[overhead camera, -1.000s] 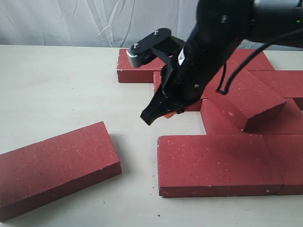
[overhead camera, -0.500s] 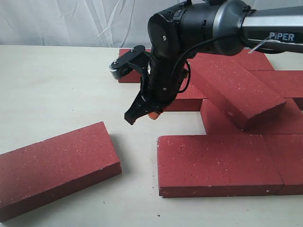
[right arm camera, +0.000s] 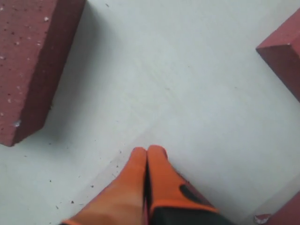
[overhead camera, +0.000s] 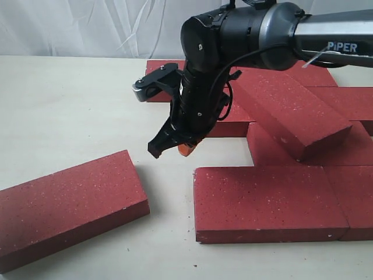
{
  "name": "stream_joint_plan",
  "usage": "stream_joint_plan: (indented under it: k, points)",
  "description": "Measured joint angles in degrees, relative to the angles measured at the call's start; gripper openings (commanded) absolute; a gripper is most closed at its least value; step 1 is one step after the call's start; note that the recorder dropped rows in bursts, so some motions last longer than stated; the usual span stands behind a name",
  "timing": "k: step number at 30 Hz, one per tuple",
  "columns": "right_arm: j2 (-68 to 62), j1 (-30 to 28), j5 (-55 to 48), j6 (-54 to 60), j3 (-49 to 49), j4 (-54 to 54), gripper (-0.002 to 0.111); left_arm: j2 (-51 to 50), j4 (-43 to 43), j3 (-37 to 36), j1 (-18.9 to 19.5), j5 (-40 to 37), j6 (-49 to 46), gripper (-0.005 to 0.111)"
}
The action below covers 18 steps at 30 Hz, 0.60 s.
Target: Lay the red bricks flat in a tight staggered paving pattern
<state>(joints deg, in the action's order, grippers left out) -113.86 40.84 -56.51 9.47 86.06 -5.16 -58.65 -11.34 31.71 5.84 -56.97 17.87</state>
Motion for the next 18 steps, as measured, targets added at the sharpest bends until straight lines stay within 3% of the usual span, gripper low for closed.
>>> stream_joint_plan:
  k: [13,18]
  points:
    - [0.0,0.0,1.0,-0.1,0.0,-3.0,-0.001,-3.1,6.9,-0.4,0.3,-0.8,-5.7,0.0]
    - [-1.1,1.4,7.6,0.0,0.0,-4.0,-0.001,-9.9,11.7,-0.4,0.3,5.5,-6.3,0.0]
